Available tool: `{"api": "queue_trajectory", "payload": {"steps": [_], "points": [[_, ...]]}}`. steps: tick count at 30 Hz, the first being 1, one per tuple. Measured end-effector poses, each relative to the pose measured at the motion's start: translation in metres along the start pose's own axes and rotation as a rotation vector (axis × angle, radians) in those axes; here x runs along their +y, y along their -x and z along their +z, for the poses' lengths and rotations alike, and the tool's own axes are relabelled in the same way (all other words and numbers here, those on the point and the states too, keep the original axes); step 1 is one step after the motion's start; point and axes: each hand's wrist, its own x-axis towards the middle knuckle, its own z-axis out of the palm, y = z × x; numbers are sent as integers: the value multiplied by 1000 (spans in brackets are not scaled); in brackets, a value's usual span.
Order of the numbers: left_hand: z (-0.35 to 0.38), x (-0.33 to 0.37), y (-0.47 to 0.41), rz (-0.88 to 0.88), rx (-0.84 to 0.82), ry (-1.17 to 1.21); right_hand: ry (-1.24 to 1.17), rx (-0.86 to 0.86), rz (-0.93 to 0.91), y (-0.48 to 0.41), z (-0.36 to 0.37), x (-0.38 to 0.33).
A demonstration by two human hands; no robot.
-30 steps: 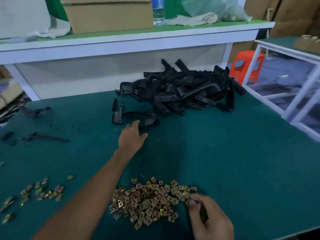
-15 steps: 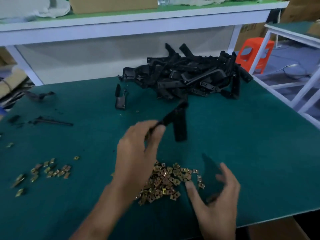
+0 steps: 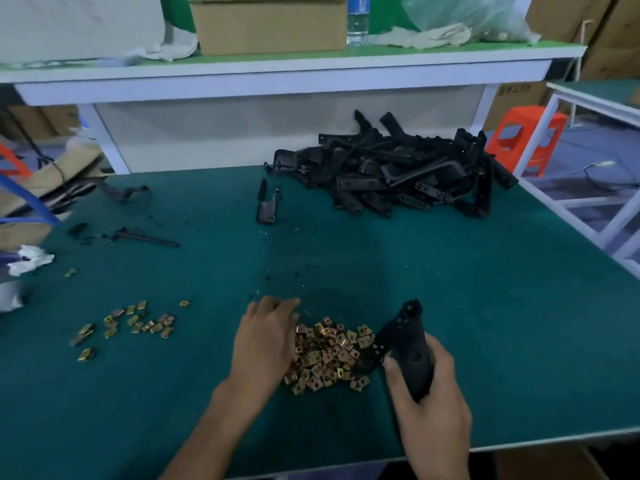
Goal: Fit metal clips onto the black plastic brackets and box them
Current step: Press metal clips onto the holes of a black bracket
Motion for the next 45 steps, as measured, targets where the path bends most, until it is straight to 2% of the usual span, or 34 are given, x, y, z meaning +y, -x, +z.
{"api": "queue_trajectory", "payload": {"steps": [2,4,12,19,23,29,32,40,45], "points": [[7,-5,-7,-20,-44,-127,22,10,-19,1,0,-1],[9,-7,-10,2,-2,-121,51,-16,-9,0,0,-1],[-5,-7,-8,-12,-5,244,185,-35,-56,2,2,2],[-7,-12,-1,-93,-16,413,272,-87,-88,3,2,2],[-12,-8,3,-39,78,437,337,-141,-112,1,1,1],[-27,15,26,-174,28,950,313,-192,-141,-4,1,-1],[-30,25,38,-185,-4,1097,270,-180,-156,-7,4,-2],[-31,38,51,-122,-64,1139,221,-179,-223,1,11,2],[-27,37,51,-208,-68,1156,262,-197,-251,0,11,6]]}}
